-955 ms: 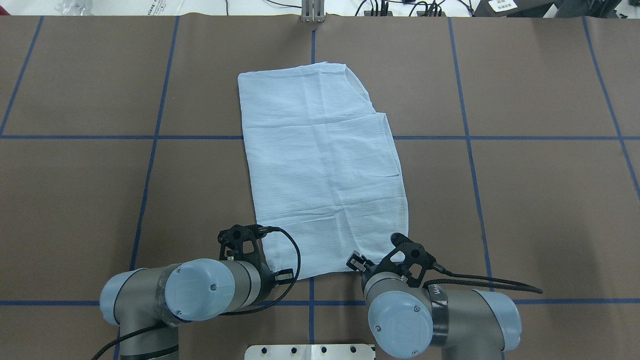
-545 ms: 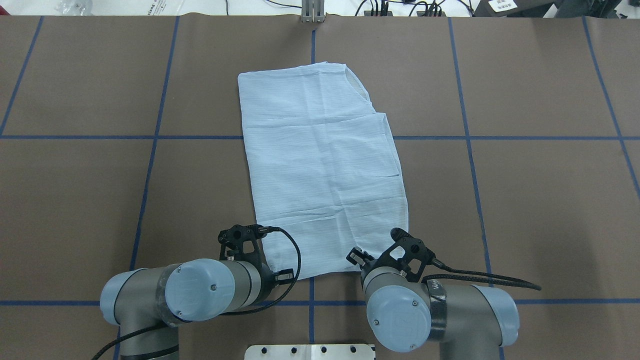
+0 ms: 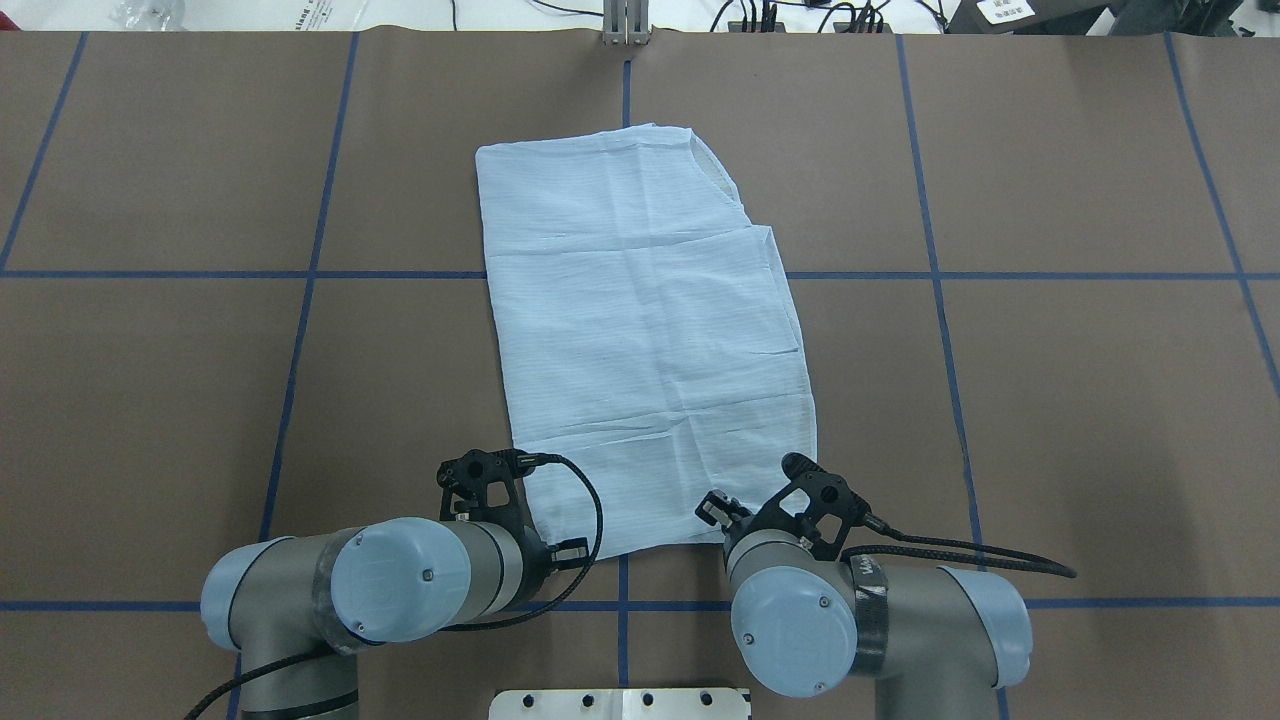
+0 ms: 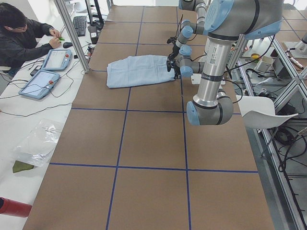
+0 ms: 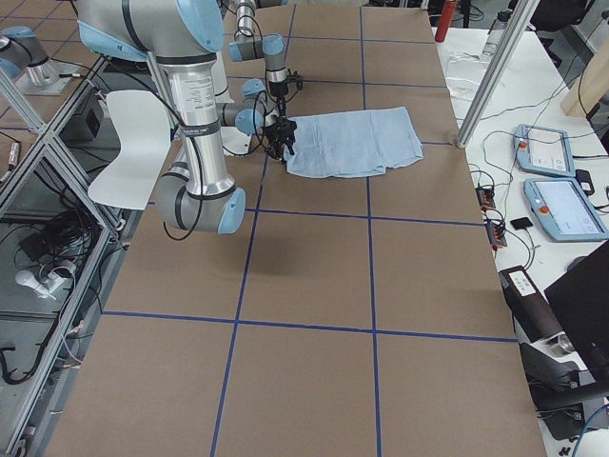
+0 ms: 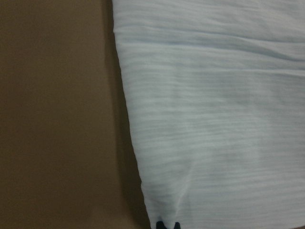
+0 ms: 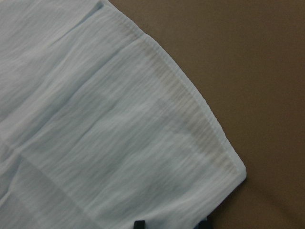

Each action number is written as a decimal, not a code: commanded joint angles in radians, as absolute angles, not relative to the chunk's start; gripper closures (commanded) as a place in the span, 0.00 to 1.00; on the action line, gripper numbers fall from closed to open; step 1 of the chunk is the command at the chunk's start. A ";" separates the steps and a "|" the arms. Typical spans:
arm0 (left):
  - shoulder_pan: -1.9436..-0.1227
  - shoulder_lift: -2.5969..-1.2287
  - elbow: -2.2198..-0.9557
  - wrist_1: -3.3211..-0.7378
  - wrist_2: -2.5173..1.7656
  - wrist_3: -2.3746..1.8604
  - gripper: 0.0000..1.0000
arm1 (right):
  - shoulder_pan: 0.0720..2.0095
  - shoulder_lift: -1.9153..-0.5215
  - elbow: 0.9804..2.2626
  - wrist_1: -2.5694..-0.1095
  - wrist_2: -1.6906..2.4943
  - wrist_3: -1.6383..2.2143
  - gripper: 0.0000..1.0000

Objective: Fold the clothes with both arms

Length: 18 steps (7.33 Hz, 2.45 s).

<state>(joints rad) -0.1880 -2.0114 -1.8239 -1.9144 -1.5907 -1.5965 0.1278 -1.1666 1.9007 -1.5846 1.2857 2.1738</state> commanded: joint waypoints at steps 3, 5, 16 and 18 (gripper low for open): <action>-0.187 -2.013 -1.825 -1.914 -1.591 -1.595 1.00 | 0.129 -1.160 1.899 -1.586 1.278 2.201 1.00; -0.192 -2.011 -1.874 -1.913 -1.598 -1.589 1.00 | 0.146 -1.158 1.945 -1.604 1.281 2.198 1.00; -0.404 -2.051 -2.197 -1.476 -1.721 -1.407 1.00 | 0.191 -0.973 2.150 -1.971 1.253 2.012 1.00; -0.486 -2.081 -2.095 -1.482 -1.698 -1.326 1.00 | 0.274 -0.950 2.000 -1.817 1.255 1.916 1.00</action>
<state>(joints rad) -0.4347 -2.0566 -2.1642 -1.4777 -1.7159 -1.3784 0.2213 -0.9658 2.1024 -1.9195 1.2540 1.9738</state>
